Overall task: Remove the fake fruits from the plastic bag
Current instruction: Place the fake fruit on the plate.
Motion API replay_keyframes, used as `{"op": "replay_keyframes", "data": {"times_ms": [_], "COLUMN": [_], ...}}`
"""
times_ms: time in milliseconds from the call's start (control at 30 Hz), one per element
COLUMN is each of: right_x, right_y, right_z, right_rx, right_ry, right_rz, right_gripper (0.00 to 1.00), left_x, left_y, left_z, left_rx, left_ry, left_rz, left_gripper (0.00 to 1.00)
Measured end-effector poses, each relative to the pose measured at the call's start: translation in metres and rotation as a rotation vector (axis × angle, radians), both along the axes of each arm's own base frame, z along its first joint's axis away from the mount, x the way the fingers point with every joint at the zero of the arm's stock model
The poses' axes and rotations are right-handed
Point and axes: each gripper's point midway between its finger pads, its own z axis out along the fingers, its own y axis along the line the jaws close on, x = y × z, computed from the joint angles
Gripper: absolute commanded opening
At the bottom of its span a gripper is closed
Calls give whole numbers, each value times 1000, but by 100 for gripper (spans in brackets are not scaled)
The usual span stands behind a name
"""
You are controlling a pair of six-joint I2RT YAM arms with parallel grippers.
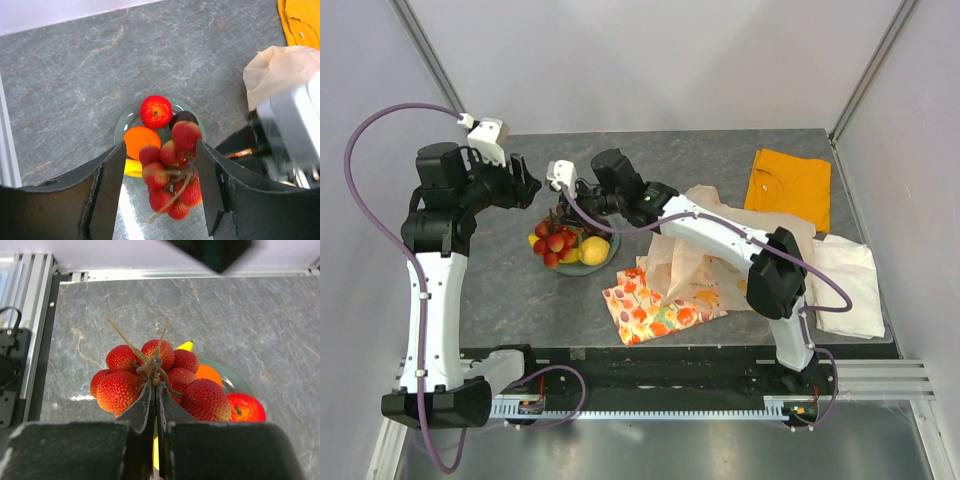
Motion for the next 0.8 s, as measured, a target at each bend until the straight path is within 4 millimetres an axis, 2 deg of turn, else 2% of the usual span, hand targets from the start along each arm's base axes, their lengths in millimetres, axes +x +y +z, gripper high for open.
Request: {"op": "replay_keyframes", "data": {"times_ms": [167, 333, 600, 800], "right_x": [-13, -12, 4, 34], "right_y": [4, 8, 16, 31], "right_z": [-13, -26, -27, -23], "right_rx": [-39, -71, -46, 29], "right_ry": [-68, -124, -174, -222], "right_rz": [61, 80, 31, -90], "right_gripper": [0, 0, 0, 0], "left_x": [-1, 0, 2, 5], "left_y": [-1, 0, 0, 1], "left_z": [-2, -2, -4, -9], "left_rx": [-10, -12, -13, -14], "left_ry": [7, 9, 16, 30], "left_rz": [-7, -5, -3, -1], "left_gripper": [65, 65, 65, 65]}}
